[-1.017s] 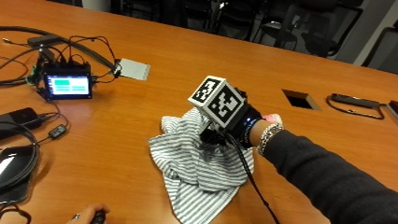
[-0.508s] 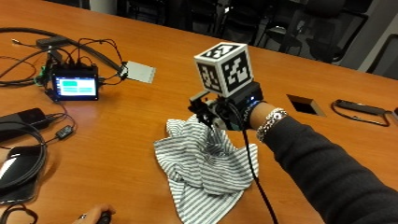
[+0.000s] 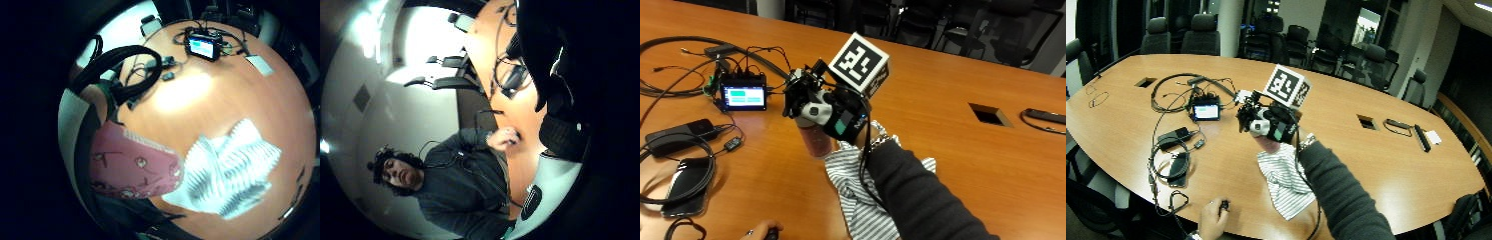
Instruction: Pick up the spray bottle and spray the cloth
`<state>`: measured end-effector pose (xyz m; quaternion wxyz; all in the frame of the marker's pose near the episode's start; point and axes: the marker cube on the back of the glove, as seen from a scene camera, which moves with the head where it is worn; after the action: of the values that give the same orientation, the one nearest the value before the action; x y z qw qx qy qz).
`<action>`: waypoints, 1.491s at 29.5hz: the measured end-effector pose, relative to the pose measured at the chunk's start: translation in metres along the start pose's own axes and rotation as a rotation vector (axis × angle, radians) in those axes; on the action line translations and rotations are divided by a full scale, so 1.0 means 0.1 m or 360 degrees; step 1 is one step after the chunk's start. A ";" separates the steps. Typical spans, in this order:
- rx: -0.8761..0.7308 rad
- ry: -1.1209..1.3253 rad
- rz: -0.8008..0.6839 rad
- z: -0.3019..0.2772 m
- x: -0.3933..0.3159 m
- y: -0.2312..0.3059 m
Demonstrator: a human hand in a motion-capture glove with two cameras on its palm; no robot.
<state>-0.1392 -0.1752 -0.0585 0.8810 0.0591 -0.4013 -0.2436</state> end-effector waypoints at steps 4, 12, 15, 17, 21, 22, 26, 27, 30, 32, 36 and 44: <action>0.0274 -0.0210 -0.0064 0.25 0.14 -0.10; 0.0569 -0.0439 0.0051 0.53 0.38 -0.15; 0.0602 -0.0469 0.0060 0.65 0.45 -0.17; 0.0618 -0.0453 0.0045 0.73 0.48 -0.15; 0.0713 -0.0324 0.0004 0.82 0.47 -0.06; 0.0733 -0.0294 -0.0001 0.83 0.45 -0.04; 0.0751 -0.0239 -0.0020 0.83 0.43 0.01; 0.0750 -0.0226 -0.0018 0.83 0.43 0.02; 0.0741 -0.0209 -0.0005 0.83 0.44 0.06; 0.0726 -0.0217 0.0008 0.82 0.45 0.08; 0.0633 -0.0249 0.0067 0.81 0.51 0.14; 0.0397 -0.0040 0.0507 0.61 0.48 0.41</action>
<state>-0.1420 -0.1561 0.0273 0.8892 0.1006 -0.4435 -0.0503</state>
